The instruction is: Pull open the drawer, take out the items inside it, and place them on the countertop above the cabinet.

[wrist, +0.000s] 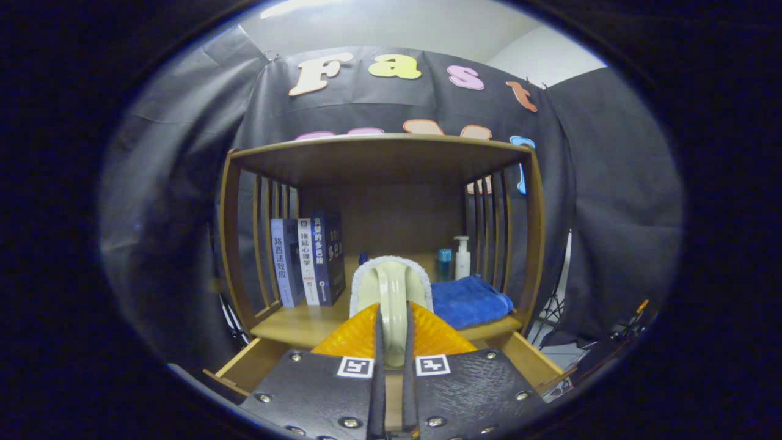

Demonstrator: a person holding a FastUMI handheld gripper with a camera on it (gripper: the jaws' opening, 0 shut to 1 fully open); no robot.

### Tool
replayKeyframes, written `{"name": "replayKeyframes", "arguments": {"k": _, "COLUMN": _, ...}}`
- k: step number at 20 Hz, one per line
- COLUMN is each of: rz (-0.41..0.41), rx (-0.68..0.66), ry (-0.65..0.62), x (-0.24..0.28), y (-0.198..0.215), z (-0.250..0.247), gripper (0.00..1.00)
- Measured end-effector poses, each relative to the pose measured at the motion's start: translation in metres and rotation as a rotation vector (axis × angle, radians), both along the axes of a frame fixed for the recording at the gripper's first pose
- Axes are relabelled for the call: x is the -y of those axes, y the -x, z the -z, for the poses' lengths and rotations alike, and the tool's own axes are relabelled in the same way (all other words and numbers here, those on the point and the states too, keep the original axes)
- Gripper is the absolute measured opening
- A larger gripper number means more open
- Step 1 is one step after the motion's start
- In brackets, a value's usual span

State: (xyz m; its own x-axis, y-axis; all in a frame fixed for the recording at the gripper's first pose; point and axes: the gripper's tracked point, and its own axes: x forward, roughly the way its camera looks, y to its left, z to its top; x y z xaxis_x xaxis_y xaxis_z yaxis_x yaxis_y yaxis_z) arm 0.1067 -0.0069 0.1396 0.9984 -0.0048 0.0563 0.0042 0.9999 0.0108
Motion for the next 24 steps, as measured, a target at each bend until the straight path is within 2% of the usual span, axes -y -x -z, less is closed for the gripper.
{"name": "replayKeyframes", "arguments": {"k": 5, "rz": -0.020, "rx": -0.046, "ry": 0.086, "x": -0.007, "y": -0.049, "z": -0.012, "gripper": 0.11}}
{"name": "replayKeyframes", "arguments": {"k": 8, "rz": -0.047, "rx": -0.137, "ry": 0.136, "x": -0.017, "y": -0.081, "z": 0.008, "gripper": 0.11}}
{"name": "replayKeyframes", "arguments": {"k": 11, "rz": -0.040, "rx": -0.257, "ry": 0.165, "x": -0.021, "y": -0.113, "z": 0.043, "gripper": 0.11}}
{"name": "replayKeyframes", "arguments": {"k": 15, "rz": -0.046, "rx": -0.460, "ry": 0.106, "x": -0.026, "y": -0.145, "z": 0.100, "gripper": 0.11}}
{"name": "replayKeyframes", "arguments": {"k": 17, "rz": -0.039, "rx": -0.555, "ry": 0.034, "x": -0.023, "y": -0.154, "z": 0.124, "gripper": 0.11}}
{"name": "replayKeyframes", "arguments": {"k": 20, "rz": -0.005, "rx": -0.548, "ry": -0.050, "x": -0.016, "y": -0.181, "z": 0.128, "gripper": 0.13}}
{"name": "replayKeyframes", "arguments": {"k": 24, "rz": 0.015, "rx": -0.475, "ry": -0.035, "x": -0.014, "y": -0.214, "z": 0.128, "gripper": 0.13}}
